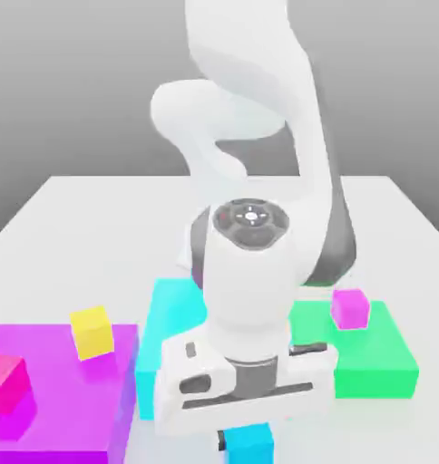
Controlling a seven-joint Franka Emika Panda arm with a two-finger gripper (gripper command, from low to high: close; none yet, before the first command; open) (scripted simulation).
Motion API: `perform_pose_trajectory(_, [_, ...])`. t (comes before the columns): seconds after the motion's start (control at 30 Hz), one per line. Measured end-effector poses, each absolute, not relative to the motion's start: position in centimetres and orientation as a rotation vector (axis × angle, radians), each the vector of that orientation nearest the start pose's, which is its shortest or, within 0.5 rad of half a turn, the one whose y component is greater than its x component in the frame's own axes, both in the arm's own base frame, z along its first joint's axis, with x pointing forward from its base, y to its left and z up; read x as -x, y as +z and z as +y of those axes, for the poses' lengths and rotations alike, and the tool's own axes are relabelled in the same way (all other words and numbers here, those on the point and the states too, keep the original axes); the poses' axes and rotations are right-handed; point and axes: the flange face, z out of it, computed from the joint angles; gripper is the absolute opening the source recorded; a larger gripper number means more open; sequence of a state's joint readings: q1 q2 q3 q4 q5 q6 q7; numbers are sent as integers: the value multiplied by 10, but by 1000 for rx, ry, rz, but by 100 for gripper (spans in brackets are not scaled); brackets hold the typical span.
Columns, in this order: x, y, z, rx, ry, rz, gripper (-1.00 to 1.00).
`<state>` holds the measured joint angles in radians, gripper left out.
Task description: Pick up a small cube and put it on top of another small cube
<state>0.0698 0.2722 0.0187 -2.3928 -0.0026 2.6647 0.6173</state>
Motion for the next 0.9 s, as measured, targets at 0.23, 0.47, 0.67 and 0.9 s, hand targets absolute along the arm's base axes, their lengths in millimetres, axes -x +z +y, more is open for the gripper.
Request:
perform_pose_trajectory(0.23, [-428, 259, 140, 3125, 9, 149, -100])
perform_pose_trajectory(0.47, [-342, 295, 188, 3095, 8, -475, -100])
perform_pose_trajectory(0.67, [-284, 291, 209, 3011, 3, -891, -100])
perform_pose_trajectory(0.9, [-280, 243, 209, 3007, 2, -910, 100])
